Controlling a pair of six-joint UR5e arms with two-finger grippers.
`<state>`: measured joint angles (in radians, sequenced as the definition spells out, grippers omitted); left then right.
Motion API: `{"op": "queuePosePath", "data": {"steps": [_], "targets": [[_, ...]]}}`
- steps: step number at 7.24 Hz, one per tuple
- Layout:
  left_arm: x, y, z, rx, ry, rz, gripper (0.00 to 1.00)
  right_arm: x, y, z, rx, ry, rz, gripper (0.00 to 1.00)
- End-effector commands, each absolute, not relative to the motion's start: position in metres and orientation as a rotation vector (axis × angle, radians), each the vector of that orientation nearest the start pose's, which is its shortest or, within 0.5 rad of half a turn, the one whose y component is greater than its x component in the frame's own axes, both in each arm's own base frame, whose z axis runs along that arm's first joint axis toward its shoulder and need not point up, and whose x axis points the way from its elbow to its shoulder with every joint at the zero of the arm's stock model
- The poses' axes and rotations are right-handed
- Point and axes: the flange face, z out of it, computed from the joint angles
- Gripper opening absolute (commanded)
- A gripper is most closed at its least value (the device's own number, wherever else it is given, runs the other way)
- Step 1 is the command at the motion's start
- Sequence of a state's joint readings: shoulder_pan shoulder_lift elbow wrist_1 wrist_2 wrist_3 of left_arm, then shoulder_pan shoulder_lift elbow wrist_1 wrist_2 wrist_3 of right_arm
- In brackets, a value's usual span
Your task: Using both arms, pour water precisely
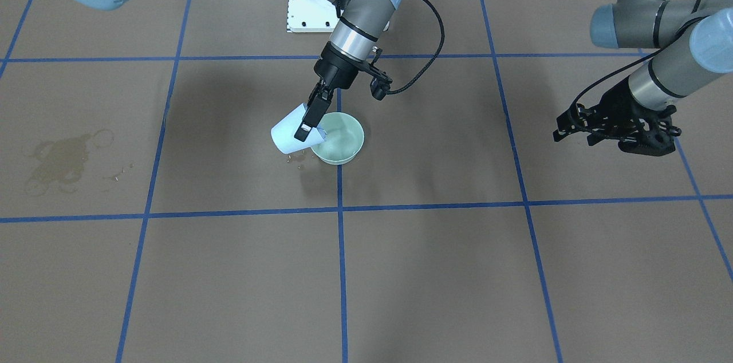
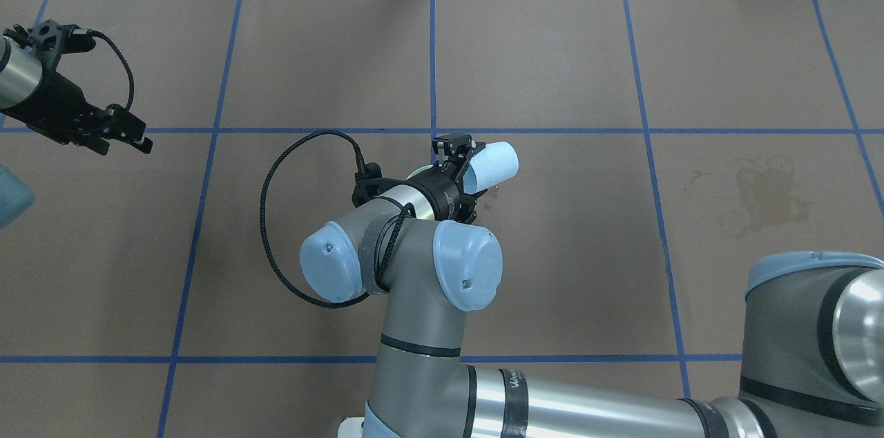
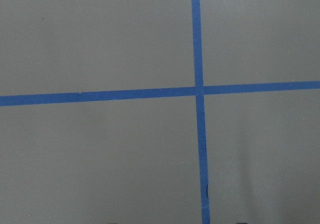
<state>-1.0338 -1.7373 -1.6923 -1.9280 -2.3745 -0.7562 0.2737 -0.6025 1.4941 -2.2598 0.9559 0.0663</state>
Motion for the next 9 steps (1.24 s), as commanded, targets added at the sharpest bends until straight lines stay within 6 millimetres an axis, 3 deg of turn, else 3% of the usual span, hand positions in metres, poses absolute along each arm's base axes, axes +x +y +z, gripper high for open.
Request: {"op": "queuePosePath", "data": {"steps": [1,5,9], "targets": [[0.236,-0.516,0.47,0.015,0.982,0.057,0.84,-0.633,-0.37,0.155,0.573,0.444,-1.142,0.0],[0.234,-0.514,0.477,0.004,0.977,0.052,0.84,-0.636,-0.36,0.158,0.584,0.553,-1.171,0.0],[0.234,-0.509,0.48,-0.019,0.992,0.058,0.84,-0.638,-0.358,0.157,0.599,0.555,-1.159,0.0]]}}
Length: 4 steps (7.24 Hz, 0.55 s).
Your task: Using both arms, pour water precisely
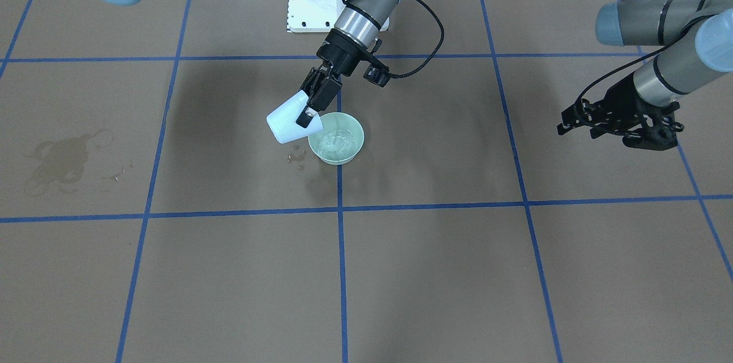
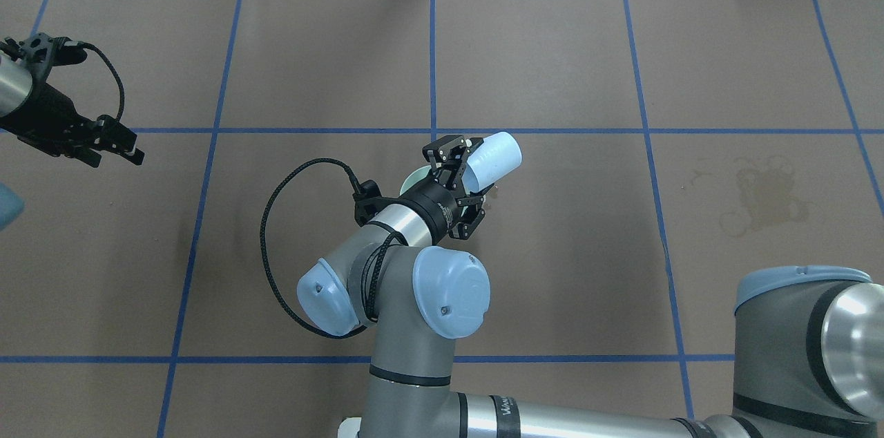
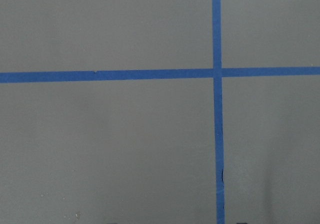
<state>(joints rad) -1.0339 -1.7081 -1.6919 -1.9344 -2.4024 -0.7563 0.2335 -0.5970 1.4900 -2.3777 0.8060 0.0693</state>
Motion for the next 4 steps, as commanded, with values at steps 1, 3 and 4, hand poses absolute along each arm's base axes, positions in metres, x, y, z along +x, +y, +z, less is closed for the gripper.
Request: {"op": "queuePosePath", "data": {"steps": [1,3,4], "targets": [[0.2338,-0.5093,0.48,-0.019,0.992,0.058,0.84,-0.6347,-0.358,0.1416,0.629,0.51,-1.118,0.0],[0.2338,-0.5094,0.4777,-0.015,0.994,0.06,0.84,-0.6329,-0.358,0.1324,0.674,0.332,-0.934,0.0],[0.2337,-0.5091,0.4761,-0.013,0.996,0.061,0.84,-0.6296,-0.3641,0.1411,0.675,0.224,-0.808,0.0]]}}
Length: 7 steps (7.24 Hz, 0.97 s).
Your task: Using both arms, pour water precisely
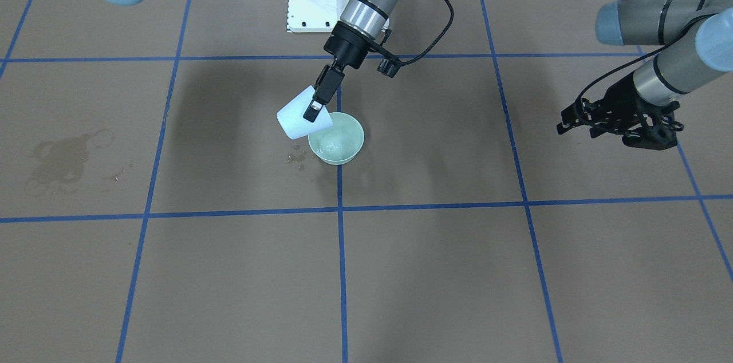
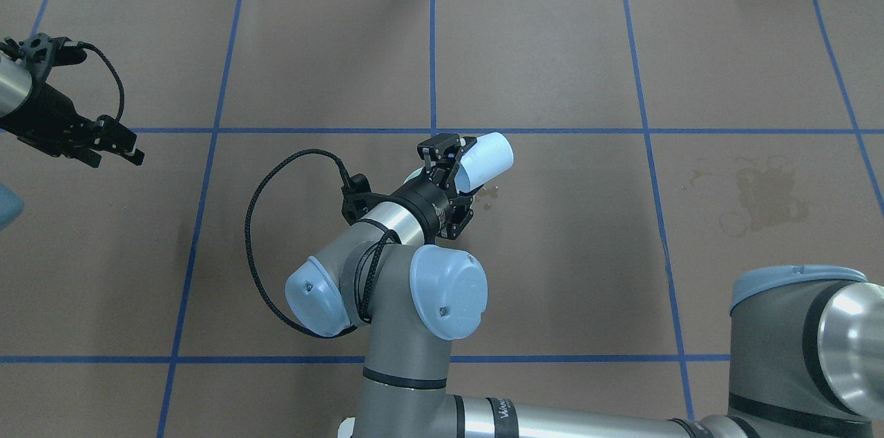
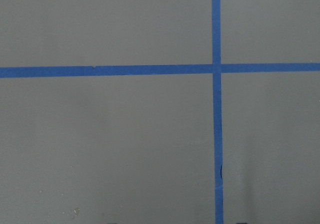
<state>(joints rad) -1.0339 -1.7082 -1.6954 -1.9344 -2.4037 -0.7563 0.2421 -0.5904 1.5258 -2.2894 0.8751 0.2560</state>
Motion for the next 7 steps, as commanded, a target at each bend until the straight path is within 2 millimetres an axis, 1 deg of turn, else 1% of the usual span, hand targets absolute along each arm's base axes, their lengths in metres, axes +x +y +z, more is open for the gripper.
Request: {"op": "queuePosePath", "data": {"steps": [1,2,3,4,5,6,7], "targets": [[0.234,-0.509,0.473,-0.008,0.997,0.062,0.84,-0.611,-0.376,0.139,0.69,0.068,-0.621,0.0],[0.234,-0.511,0.468,0.0,1.001,0.066,0.84,-0.561,-0.382,0.165,0.634,-0.097,-0.54,0.0],[0.235,-0.512,0.466,0.003,1.004,0.068,0.84,-0.504,-0.377,0.175,0.674,-0.239,-0.475,0.0],[0.234,-0.51,0.458,0.012,1.009,0.068,0.84,-0.467,-0.374,0.202,0.657,-0.351,-0.359,0.0],[0.234,-0.51,0.455,0.016,1.012,0.065,0.84,-0.441,-0.377,0.221,0.607,-0.465,-0.232,0.0],[0.233,-0.509,0.453,0.019,1.012,0.065,0.84,-0.41,-0.366,0.242,0.575,-0.512,-0.137,0.0],[0.232,-0.508,0.451,0.022,1.013,0.065,0.84,-0.388,-0.365,0.265,0.573,-0.538,-0.069,0.0]]}}
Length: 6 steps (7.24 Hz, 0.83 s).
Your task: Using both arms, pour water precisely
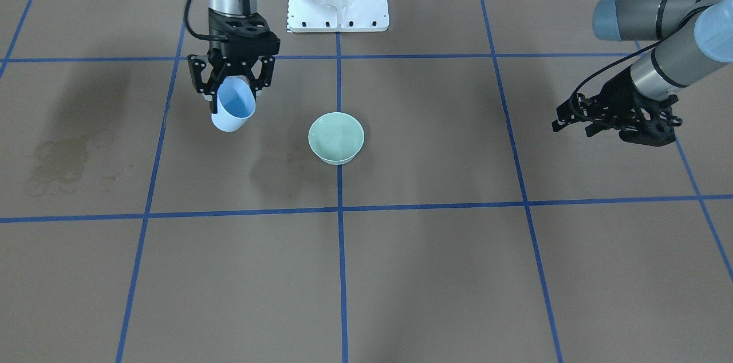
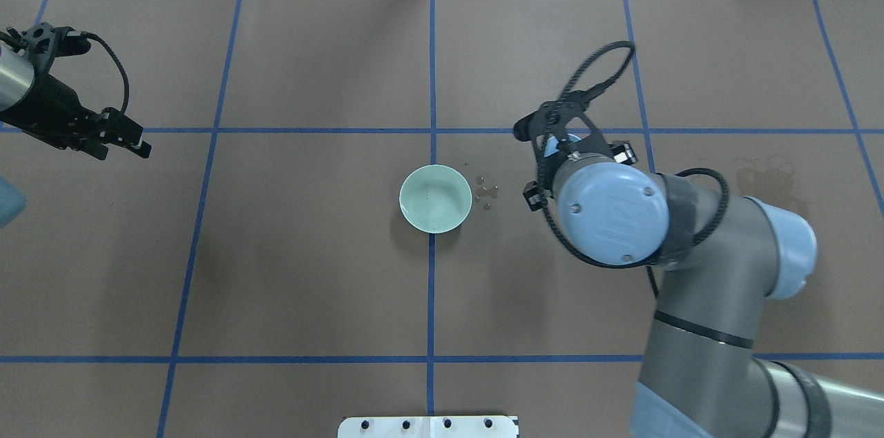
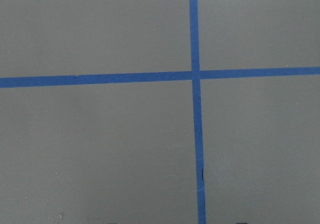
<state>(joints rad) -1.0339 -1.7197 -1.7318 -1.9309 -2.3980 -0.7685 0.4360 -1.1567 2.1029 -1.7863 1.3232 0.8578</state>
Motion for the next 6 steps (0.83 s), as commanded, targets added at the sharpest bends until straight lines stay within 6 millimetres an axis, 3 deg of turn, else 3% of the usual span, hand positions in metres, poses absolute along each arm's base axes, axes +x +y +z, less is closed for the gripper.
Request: {"op": "queuePosePath", "data": {"steps": [1,3,6], "targets": [[0.232,-0.507,0.45,0.025,1.014,0.067,0.84,-0.37,-0.36,0.303,0.563,-0.581,0.024,0.0],[0.23,-0.504,0.448,0.029,1.015,0.067,0.84,-0.307,-0.343,0.409,0.616,-0.702,0.105,0.0],[0.229,-0.502,0.443,0.028,1.021,0.055,0.84,-0.239,-0.34,0.539,0.65,-0.74,0.175,0.0]]}}
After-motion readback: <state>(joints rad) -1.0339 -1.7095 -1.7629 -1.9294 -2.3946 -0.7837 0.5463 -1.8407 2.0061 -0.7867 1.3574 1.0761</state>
